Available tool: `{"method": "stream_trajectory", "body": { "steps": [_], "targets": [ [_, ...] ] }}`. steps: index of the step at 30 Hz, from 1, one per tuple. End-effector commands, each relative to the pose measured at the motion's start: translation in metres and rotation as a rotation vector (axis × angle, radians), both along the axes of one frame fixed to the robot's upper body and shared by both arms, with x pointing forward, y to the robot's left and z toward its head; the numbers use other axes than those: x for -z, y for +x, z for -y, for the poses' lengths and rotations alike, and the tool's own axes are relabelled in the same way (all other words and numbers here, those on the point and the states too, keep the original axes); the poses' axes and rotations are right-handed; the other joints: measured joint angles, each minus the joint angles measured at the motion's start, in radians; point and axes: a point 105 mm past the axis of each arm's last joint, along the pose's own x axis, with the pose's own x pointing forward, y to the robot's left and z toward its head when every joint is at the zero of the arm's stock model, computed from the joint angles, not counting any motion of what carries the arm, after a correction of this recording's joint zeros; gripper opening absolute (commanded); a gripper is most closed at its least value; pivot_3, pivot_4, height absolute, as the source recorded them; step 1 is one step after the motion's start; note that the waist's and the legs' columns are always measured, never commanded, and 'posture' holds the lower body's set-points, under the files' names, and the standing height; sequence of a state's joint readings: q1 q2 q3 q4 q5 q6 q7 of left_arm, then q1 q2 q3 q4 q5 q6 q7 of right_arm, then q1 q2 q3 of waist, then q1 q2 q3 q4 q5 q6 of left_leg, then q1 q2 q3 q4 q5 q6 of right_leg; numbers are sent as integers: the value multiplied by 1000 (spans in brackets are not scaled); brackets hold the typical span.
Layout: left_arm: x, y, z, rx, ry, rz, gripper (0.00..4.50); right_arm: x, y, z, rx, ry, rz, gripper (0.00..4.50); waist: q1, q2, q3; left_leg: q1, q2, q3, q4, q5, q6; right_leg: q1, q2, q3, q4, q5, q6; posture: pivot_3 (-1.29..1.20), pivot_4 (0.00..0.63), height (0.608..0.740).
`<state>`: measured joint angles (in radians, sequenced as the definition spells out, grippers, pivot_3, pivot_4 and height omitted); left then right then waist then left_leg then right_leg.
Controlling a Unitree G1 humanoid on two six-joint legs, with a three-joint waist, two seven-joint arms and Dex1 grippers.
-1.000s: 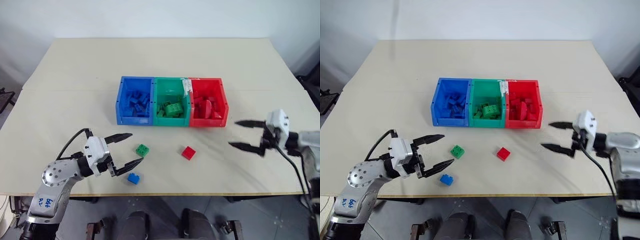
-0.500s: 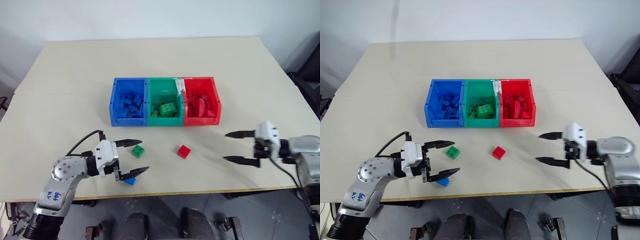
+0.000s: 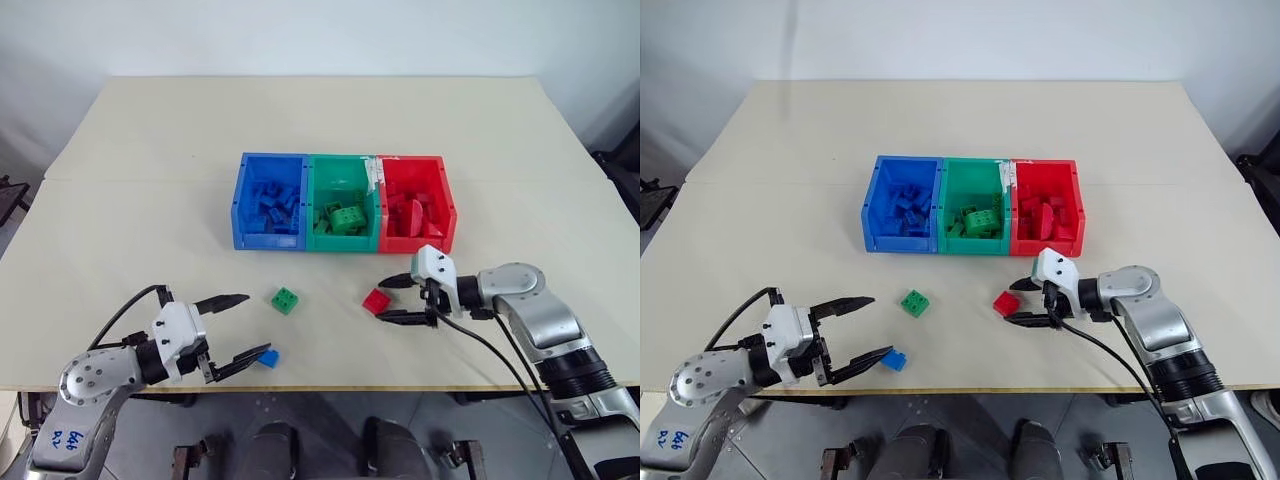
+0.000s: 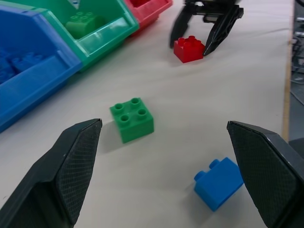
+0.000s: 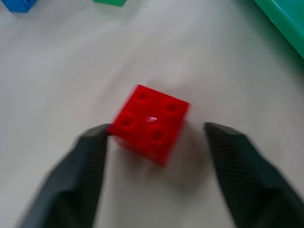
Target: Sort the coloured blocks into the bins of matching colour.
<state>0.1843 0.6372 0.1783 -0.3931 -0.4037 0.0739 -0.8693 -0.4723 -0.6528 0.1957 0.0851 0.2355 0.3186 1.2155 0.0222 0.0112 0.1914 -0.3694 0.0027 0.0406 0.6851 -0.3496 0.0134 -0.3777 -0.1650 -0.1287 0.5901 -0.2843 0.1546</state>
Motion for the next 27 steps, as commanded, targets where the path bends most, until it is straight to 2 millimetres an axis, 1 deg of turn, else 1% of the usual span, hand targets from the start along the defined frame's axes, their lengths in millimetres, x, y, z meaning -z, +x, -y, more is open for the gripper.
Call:
{"method": "stream_trajectory", "body": {
  "steps": [1, 2, 6, 7, 9, 10, 11, 12, 14, 17, 19, 20, 22, 24, 26, 27],
  "targets": [
    [-11, -3, 5, 12, -4, 56, 4500, -3, -3, -6, -18, 22, 4, 1809, -1, 0, 0, 0, 0, 0, 0, 0, 0, 0, 0, 0, 0, 0, 0, 0, 150, 740],
    [-11, -3, 6, 15, -6, 57, 4500, -3, -3, -6, -16, 25, 5, 1464, -1, 0, 0, 0, 0, 0, 0, 0, 0, 0, 0, 0, 0, 0, 0, 0, 150, 740],
    [-11, -2, 7, 25, -10, 61, 4500, -7, -2, -4, 6, 48, 13, 1411, -2, 0, 0, 0, 0, 0, 0, 0, 0, 0, 0, 0, 0, 0, 0, 0, 150, 740],
    [-12, 0, 8, 26, -13, 63, 4500, -11, -2, -2, 12, 68, 22, 1411, -1, 0, 0, 0, 0, 1, 0, 0, 0, 0, 0, 0, 0, 0, 0, 0, 150, 740],
    [-13, 3, 10, 31, -24, 71, 4500, -31, -2, 2, 14, 170, 47, 1411, 1, 0, 0, 0, 0, 2, 0, 0, 0, 0, 0, 0, 0, 0, 0, 0, 150, 740],
    [-14, 5, 11, 32, -28, 74, 4500, -38, -3, 3, 17, 204, 56, 1411, 1, 0, 0, 0, 0, 2, 0, 0, 0, 0, 0, 0, 0, 0, 0, 0, 150, 740],
    [-16, 6, 12, 32, -40, 80, 4500, -50, 2, 7, 46, 256, 76, 1411, 1, 0, 0, 0, 0, 2, 0, 0, 0, 0, 0, 0, 0, 0, 0, 0, 150, 740],
    [-19, 9, 13, 31, -56, 88, 4500, -62, 9, 13, 94, 304, 100, 1411, 0, 0, 0, 0, 0, 2, 0, 0, 0, 0, 0, 0, 0, 0, 0, 0, 150, 740],
    [-23, 12, 14, 31, -76, 99, 4500, -78, 19, 22, 157, 366, 135, 1411, -1, 0, 0, 0, 0, 2, 0, 0, 0, 0, 0, 0, 0, 0, 0, 0, 150, 740],
    [-32, 19, 19, 43, -109, 121, 4500, -108, 55, 50, 357, 405, 269, 1411, -4, 0, 0, 0, 0, 2, 0, 0, 0, 0, 0, 0, 1, 0, 0, 0, 150, 740],
    [-34, 23, 22, 54, -117, 123, 4500, -117, 76, 62, 471, 392, 333, 1411, -9, 0, 0, 0, 0, 6, 0, 0, 0, 0, 0, 0, 1, 0, 0, 0, 150, 740],
    [-35, 23, 23, 58, -118, 122, 4500, -119, 81, 65, 500, 388, 350, 1411, -11, 0, 0, 1, 0, 6, 0, 0, 0, 0, 0, 0, 1, 0, 0, 0, 150, 740],
    [-36, 24, 24, 67, -131, 112, 4500, -120, 100, 68, 578, 361, 358, 1411, -17, 0, 0, 0, 0, 6, -1, 0, 0, -1, 0, 0, 1, 0, 0, 0, 150, 740],
    [-36, 25, 24, 69, -137, 106, 4500, -120, 111, 68, 622, 354, 358, 1411, -26, 0, 0, 0, 0, 6, -1, 0, 0, -1, 0, 0, 1, 0, 0, 0, 150, 740],
    [-36, 25, 23, 64, -133, 103, 4500, -118, 115, 67, 627, 362, 334, 2134, -28, 0, 0, -1, 0, 6, -1, 0, 0, -1, 0, 0, 0, 0, 0, 0, 150, 740],
    [-36, 26, 21, 56, -130, 104, 4500, -118, 115, 64, 608, 368, 321, 2399, -29, 0, 0, -1, 0, 6, -2, 0, 0, -2, 0, 0, 0, 0, 0, 0, 150, 740]
  ]
}}
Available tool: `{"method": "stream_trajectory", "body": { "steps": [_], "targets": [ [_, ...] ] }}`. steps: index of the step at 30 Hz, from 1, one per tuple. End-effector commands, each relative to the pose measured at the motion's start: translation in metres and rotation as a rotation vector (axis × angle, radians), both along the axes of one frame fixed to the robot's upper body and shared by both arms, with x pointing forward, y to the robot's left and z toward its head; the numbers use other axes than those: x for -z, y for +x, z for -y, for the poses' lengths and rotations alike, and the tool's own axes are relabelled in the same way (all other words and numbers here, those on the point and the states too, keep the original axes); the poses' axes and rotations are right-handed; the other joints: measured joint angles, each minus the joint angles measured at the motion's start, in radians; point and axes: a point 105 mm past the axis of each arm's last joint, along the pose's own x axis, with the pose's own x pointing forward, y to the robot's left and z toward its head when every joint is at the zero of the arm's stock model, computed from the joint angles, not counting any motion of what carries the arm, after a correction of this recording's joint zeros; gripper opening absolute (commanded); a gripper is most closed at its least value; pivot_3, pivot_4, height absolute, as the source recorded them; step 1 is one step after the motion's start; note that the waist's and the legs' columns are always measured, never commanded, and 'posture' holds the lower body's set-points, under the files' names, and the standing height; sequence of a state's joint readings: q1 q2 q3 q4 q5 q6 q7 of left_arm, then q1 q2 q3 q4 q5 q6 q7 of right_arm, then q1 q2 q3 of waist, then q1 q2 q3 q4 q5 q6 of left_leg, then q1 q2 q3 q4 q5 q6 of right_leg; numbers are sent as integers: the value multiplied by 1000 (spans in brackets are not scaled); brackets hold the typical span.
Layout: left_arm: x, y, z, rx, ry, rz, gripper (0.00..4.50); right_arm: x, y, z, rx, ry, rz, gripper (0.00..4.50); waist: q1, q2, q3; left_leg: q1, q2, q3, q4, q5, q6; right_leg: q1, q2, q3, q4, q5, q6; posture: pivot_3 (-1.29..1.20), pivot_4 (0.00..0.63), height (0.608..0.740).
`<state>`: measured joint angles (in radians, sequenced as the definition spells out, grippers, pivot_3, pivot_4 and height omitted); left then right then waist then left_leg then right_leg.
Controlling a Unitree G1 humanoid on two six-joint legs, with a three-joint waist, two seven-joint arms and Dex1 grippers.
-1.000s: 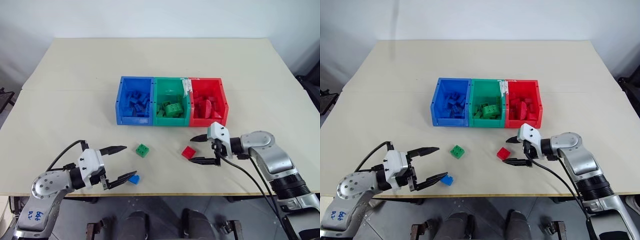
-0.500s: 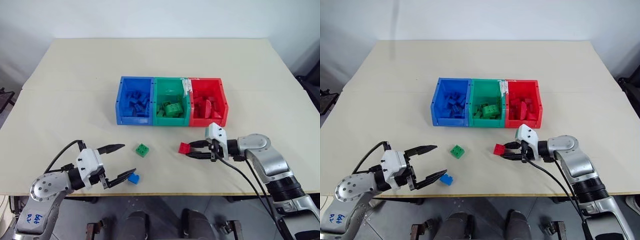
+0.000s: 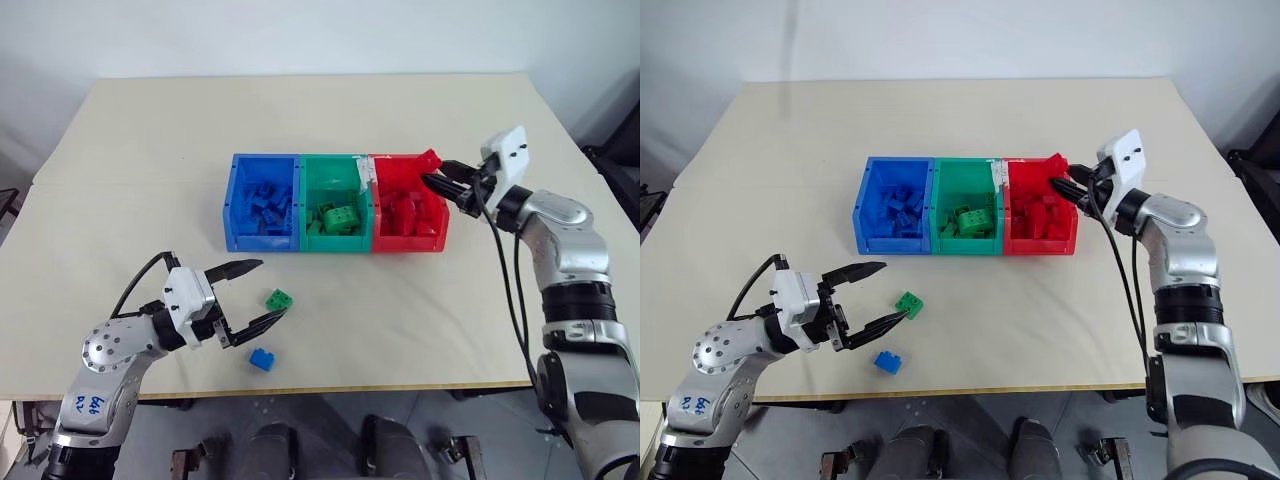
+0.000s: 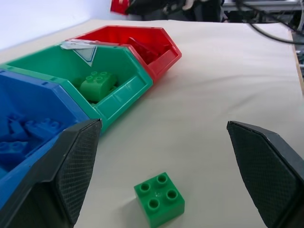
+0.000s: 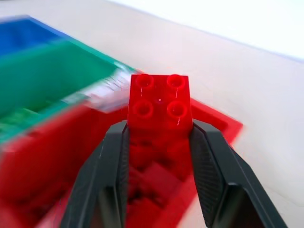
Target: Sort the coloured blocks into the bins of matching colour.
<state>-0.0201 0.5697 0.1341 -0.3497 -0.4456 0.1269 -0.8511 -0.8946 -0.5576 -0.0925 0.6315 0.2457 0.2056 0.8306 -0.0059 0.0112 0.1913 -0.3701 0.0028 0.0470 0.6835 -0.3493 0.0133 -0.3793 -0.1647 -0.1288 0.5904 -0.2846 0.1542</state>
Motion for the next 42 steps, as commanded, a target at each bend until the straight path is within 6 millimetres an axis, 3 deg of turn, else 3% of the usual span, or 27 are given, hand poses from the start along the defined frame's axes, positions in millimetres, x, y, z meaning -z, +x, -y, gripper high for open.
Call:
{"method": "stream_trajectory", "body": {
  "steps": [1, 6, 10, 14, 17, 21, 24, 28, 35, 42],
  "targets": [
    [-6, -2, -2, 2, -9, 17, 4500, -12, 1, -4, -39, 12, 40, 2771, 0, 0, 0, 0, 0, 0, 0, 0, 0, 0, 0, 0, 0, 0, 0, 0, 150, 740],
    [-7, -1, -20, -65, -21, 9, 4500, -29, -19, -8, -201, 12, 154, 4481, 1, 0, 0, 0, 0, 0, 0, 0, 0, 0, 0, 0, 0, 0, 0, 0, 150, 740],
    [-2, -4, -41, -140, -10, -18, 4500, -23, -59, -14, -450, -10, 154, 4481, 7, 0, 0, -1, 1, -1, 0, 0, 0, 0, 0, -1, 0, 0, 0, 0, 150, 740],
    [6, -13, -75, -243, 26, -58, 4500, 21, -101, -9, -624, -179, 72, 4481, 7, 0, 0, 0, 0, -2, 0, -1, 1, 2, 0, -2, -1, 0, 0, 0, 150, 740],
    [12, -25, -94, -264, 69, -83, 4500, 41, -118, 3, -671, -178, -61, 4481, 5, 0, 0, 0, 0, 0, 0, -1, 1, 2, 0, -1, -1, 0, 0, 0, 150, 740],
    [20, -34, -113, -278, 126, -127, 4500, 55, -130, 11, -680, -194, -73, 4481, 3, 0, 0, 2, 1, 1, 0, 0, 0, 2, 0, 0, 0, 0, 0, 0, 150, 740],
    [21, -31, -104, -231, 149, -132, 4500, 61, -134, 13, -689, -213, -79, 4481, 4, 0, 0, 2, 2, 1, 0, 0, 0, 1, 0, 0, 0, 0, 0, 0, 150, 740],
    [15, -20, -77, -177, 114, -123, 4500, 60, -134, 8, -693, -196, -61, 4481, 10, 0, 0, 2, 1, 0, 0, 0, 0, 2, 0, 1, 0, 0, 0, 0, 150, 740],
    [18, 0, -14, -211, 95, -191, 4500, 57, -151, -12, -758, -195, -38, 4481, 11, 0, 0, 2, 1, -7, 1, -1, 0, 2, 0, 1, 0, 0, 0, 0, 150, 740],
    [53, 14, 13, -302, 172, -355, 4500, 53, -158, -23, -751, -175, -18, 4481, 20, 0, 0, 3, 0, -7, 1, 0, 0, 2, 0, 2, 1, 0, 0, 0, 150, 740]
  ]
}}
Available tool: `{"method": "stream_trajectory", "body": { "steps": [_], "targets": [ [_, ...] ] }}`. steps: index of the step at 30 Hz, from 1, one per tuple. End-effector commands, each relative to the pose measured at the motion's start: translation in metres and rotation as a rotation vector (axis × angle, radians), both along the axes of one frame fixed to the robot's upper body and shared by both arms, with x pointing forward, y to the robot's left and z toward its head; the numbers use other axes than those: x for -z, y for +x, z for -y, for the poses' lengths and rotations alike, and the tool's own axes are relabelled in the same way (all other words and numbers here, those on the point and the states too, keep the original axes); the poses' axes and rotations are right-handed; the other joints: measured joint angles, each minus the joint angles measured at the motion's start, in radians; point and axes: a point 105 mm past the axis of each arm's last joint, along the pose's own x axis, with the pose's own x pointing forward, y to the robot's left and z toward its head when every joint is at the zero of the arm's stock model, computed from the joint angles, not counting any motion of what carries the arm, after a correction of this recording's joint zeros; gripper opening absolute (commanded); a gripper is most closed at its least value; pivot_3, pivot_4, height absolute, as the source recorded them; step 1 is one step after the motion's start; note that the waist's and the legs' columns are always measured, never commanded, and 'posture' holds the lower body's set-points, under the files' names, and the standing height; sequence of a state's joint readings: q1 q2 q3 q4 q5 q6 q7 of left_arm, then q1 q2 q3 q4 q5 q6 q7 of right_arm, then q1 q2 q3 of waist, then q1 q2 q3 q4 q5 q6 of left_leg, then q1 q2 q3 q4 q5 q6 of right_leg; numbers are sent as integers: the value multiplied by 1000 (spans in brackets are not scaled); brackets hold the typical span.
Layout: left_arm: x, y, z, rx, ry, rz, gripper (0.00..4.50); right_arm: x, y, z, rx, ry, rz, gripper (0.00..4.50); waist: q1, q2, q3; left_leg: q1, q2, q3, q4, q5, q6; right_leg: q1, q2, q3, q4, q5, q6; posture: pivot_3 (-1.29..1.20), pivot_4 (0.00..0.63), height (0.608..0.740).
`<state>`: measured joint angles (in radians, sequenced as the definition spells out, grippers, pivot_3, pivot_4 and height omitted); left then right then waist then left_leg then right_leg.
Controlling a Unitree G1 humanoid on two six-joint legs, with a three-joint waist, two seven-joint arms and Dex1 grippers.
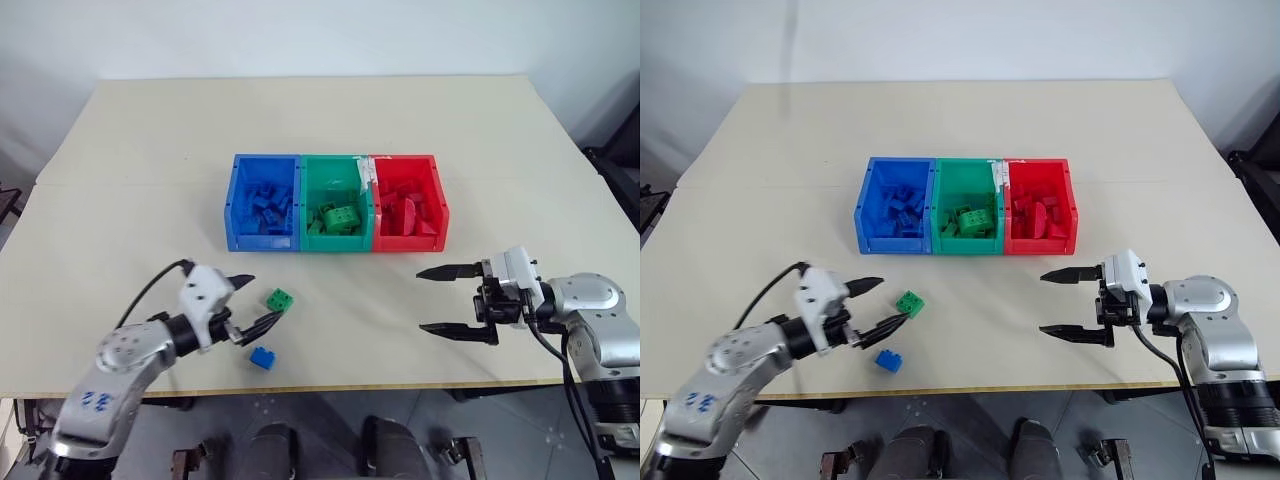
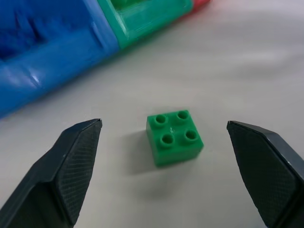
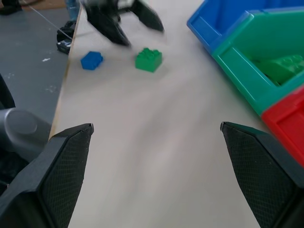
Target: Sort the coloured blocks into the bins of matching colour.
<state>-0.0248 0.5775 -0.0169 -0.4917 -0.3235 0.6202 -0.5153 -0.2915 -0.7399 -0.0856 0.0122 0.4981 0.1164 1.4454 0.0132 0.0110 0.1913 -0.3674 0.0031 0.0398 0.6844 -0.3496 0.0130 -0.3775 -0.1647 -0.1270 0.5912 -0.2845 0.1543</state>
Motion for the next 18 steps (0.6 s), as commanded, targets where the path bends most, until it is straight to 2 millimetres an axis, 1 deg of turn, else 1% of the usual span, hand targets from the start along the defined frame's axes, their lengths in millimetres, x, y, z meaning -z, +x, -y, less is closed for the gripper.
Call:
{"method": "stream_trajectory", "body": {
  "steps": [1, 4, 8, 10, 12, 14, 15, 16, 18],
  "targets": [
    [6, 1, 6, -11, 15, -30, 4500, -10, -5, -3, -7, 24, 35, 4481, 3, 0, 0, 0, 0, 0, 0, 0, 0, 0, 0, 0, 0, 0, 0, 0, 150, 740],
    [10, 3, 9, -5, 21, -41, 3910, -10, -6, -5, -2, 33, 37, 4500, 12, 0, 0, 0, 0, 0, 0, 0, 0, 0, 0, 0, 0, 0, 0, 0, 150, 740],
    [11, 6, 11, 9, 9, -42, 2717, -8, -9, -3, 12, 38, 37, 4500, 15, 0, 0, 0, 0, 0, 1, 0, 0, 1, 0, 0, 0, 0, 0, 0, 150, 740],
    [2, 6, 14, 51, -21, 3, 2097, -6, -10, 1, 40, 44, 38, 4500, 14, 0, 0, 0, 0, 0, 1, 0, 0, 1, 0, -1, 0, 0, 0, 0, 150, 740],
    [-7, 9, 13, 69, -37, 49, 1468, -6, -11, 5, 72, 49, 38, 4500, 14, 0, 0, -1, 0, 1, 1, 0, 0, 1, 0, -1, -1, 0, 0, 0, 150, 740],
    [-19, 10, 14, 110, -51, 107, 1438, -7, -10, 11, 124, 60, 47, 4500, 14, 0, 0, -1, 0, 1, 1, 0, 0, 1, 0, -1, -1, 0, 0, 0, 150, 740],
    [-33, 8, 19, 164, -97, 163, 1438, -8, -9, 15, 160, 74, 51, 4500, 13, 0, 0, -1, 0, 2, 1, 0, 0, 1, 0, -2, -1, 0, 0, 0, 150, 740],
    [-43, 6, 22, 203, -130, 204, 1438, -9, -9, 17, 184, 83, 53, 4500, 15, 0, 0, -1, 0, 2, 1, 0, 0, 1, 0, -1, -1, 0, 0, 0, 150, 740],
    [-66, 12, 27, 227, -204, 262, 1438, -9, -7, 25, 260, 96, 65, 4500, 16, 0, 0, -1, 0, 2, 1, 0, 0, 1, 0, -2, -1, 0, 0, 0, 150, 740]
  ]
}}
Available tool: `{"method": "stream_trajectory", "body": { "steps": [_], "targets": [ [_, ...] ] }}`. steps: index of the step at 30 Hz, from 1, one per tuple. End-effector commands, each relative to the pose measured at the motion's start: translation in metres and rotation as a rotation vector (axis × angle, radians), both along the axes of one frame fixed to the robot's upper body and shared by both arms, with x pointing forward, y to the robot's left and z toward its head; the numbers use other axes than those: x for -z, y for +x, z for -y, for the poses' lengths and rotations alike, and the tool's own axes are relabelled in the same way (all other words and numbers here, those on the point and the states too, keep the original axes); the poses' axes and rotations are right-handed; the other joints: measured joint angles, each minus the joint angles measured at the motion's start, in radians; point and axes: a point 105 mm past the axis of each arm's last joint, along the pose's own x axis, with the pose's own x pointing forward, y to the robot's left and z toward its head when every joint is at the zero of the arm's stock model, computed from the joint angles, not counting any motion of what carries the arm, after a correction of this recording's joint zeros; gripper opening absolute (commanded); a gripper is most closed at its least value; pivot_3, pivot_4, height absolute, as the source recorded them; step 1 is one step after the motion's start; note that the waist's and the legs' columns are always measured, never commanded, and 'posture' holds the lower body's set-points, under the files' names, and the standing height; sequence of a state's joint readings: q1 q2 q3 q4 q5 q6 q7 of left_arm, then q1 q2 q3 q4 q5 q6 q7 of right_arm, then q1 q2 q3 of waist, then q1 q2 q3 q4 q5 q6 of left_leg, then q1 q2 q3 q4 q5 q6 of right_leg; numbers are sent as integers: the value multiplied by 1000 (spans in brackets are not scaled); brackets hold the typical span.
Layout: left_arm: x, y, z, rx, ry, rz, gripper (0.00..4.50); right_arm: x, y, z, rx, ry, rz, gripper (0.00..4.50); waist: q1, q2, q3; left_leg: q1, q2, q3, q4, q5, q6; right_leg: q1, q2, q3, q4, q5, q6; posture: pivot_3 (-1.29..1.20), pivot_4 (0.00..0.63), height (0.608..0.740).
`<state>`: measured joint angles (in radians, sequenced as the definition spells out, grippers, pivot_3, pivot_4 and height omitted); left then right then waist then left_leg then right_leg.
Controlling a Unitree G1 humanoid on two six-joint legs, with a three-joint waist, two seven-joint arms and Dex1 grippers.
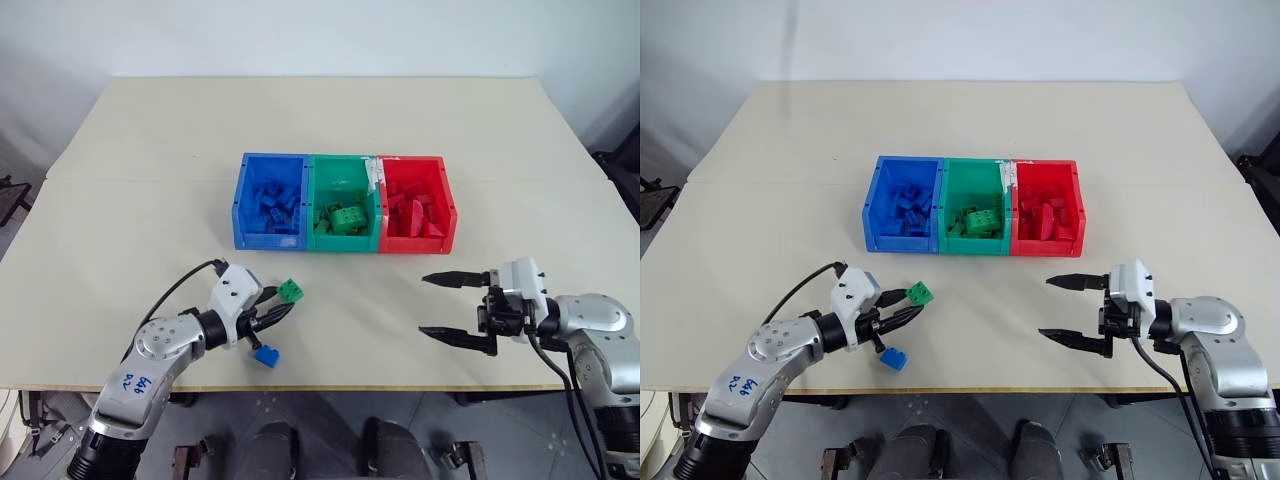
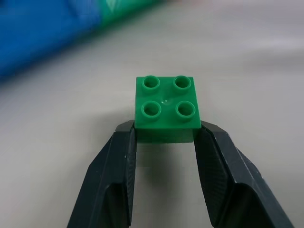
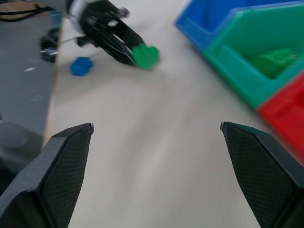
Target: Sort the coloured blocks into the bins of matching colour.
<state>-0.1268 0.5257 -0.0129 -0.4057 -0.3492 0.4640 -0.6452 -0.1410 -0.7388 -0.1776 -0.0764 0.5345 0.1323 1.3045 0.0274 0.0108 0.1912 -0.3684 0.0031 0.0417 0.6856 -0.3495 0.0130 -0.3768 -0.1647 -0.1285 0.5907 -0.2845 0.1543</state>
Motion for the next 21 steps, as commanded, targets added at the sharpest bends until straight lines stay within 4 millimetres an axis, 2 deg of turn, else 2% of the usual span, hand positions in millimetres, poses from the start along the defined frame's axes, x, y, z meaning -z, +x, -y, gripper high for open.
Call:
{"method": "stream_trajectory", "body": {
  "steps": [1, 6, 9, 11, 13, 15, 18, 21],
  "targets": [
    [-47, 7, 11, 76, -138, 129, 1438, -14, 1, 12, 121, 37, 76, 4500, 5, 0, 0, -1, 0, 0, 0, 0, 0, 0, 0, 0, 0, 0, 0, 0, 150, 740],
    [-66, 48, 40, 127, -98, 219, 1438, -22, 12, 20, 317, 160, 114, 4500, 6, 0, 0, 0, -1, 3, 2, 0, 0, 1, 0, -1, 1, 0, 0, 0, 150, 740],
    [-72, 90, 57, 70, -76, 244, 1438, -21, 12, 15, 358, 171, 127, 4500, 9, -1, 0, -1, -2, 3, 2, 1, 1, 1, 0, -1, 1, 0, 1, 0, 150, 740],
    [-76, 108, 67, 53, -70, 261, 1438, -21, 10, 10, 362, 169, 136, 4500, 9, -1, 0, -2, -2, 4, 2, 1, 1, 1, 0, -1, 0, 1, 1, 0, 150, 740],
    [-79, 122, 70, 22, -53, 283, 2155, -22, 7, 7, 371, 171, 145, 4500, 8, -1, 0, -2, -3, 4, 2, 1, 1, 0, 0, -1, 0, 1, 1, 0, 150, 740],
    [-80, 126, 71, 24, -67, 286, 2718, -24, 5, 7, 381, 175, 151, 4500, 0, -1, 0, -2, -3, 4, 0, 1, 1, 0, 0, -1, -1, 1, 1, 0, 150, 740],
    [-79, 119, 70, 72, -79, 306, 3643, -25, 3, 9, 388, 170, 153, 4500, -4, -1, 0, -2, -3, 5, -2, 1, 2, -1, 0, -1, -2, 1, 1, 0, 150, 740],
    [-77, 105, 50, 92, -77, 347, 4469, -23, 1, 8, 356, 149, 151, 4500, -7, -1, 0, -2, -2, 5, -2, 1, 2, -1, 0, -1, -2, 1, 1, 0, 150, 740]
  ]
}}
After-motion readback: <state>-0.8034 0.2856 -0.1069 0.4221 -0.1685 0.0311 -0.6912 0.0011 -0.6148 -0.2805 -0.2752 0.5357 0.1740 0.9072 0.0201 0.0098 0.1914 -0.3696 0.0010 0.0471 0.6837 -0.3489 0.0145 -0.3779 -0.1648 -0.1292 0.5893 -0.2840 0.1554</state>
